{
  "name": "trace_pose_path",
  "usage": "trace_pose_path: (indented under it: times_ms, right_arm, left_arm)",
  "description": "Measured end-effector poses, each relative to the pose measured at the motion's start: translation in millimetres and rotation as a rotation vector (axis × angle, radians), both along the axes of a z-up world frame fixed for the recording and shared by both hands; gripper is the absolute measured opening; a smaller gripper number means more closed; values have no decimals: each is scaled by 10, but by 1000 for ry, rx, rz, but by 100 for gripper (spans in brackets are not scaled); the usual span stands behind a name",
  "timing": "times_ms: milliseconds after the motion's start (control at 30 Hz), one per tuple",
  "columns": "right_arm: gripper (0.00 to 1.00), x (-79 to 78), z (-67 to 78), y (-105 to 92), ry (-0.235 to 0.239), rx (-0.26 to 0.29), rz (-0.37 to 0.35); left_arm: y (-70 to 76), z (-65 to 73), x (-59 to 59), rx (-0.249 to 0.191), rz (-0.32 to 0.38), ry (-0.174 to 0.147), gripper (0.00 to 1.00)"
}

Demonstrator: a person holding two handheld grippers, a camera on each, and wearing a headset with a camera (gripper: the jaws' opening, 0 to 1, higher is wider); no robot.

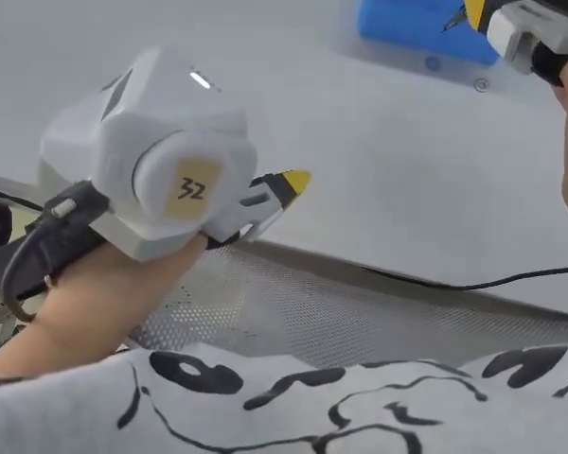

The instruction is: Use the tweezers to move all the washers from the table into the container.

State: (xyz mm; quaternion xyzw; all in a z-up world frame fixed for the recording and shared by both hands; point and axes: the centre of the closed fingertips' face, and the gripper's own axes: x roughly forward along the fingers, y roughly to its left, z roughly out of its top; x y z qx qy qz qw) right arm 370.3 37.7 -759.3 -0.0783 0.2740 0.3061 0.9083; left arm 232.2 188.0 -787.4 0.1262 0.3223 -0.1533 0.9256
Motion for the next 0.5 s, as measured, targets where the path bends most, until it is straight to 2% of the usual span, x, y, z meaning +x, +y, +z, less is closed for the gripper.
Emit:
trace_pose_path:
  times_ms: [200, 267, 500]
  right_arm:
    - [5, -2, -216, -57, 31, -32, -8]
    - [5, -5, -308, -60, 61, -47, 1]
    - [5, 30, -404, -41, 63, -69, 9]
  left_arm:
    - [5, -14, 2, 0, 1, 5, 92]
    - [5, -12, 5, 0, 0, 3, 92]
    - [15, -24, 3, 4, 1, 3, 92]
